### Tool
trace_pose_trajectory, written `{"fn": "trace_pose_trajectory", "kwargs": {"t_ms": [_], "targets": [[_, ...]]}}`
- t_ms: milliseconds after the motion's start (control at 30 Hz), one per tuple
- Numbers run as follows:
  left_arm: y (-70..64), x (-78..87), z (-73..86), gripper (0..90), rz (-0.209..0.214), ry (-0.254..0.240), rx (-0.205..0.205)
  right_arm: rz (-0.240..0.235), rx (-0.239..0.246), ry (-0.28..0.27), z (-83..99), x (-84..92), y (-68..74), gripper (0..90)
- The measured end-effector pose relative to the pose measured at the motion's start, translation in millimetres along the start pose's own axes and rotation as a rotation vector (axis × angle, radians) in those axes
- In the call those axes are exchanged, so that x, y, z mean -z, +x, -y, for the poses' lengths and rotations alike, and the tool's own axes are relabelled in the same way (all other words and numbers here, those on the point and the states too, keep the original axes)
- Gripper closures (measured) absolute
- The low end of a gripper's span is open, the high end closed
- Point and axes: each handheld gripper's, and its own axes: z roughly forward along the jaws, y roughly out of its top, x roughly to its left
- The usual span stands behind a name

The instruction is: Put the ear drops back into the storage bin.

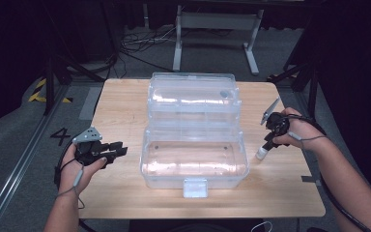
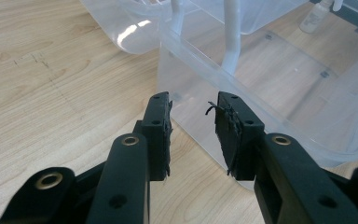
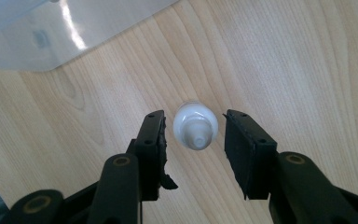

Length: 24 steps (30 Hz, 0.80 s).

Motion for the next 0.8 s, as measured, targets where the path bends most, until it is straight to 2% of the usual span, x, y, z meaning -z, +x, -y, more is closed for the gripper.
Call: {"fn": "trace_pose_trajectory", "kwargs": {"t_ms": [100,267,300,467,633,800], "targets": [[0.2,0.6,-0.1,66.0,-0.003,-0.005,0.001,-0.003,0.013,0.016,-1.2,-4.3,-1.6,59.0],[0.4,0.3,-0.1,65.7,-0.004,-0.003,0.001,0.001,0.002,0.031,-2.3,-9.9,-2.8,58.6],[0.6,0.6,0.0,65.7,-0.005,-0.004,0.001,-0.001,0.002,0.05,-3.6,-12.5,-3.5,58.8],[2.0,2.2,0.4,65.8,-0.007,-0.006,0.005,0.004,0.01,0.075,-3.9,-17.1,-4.5,61.5],[2.1,1.9,0.2,65.9,-0.005,-0.006,0.003,0.003,0.006,0.077,-3.0,-20.2,-4.6,62.3],[2.4,2.0,0.3,66.0,-0.004,-0.008,0.005,0.007,0.02,0.077,-3.5,-23.6,-3.3,66.8]]}}
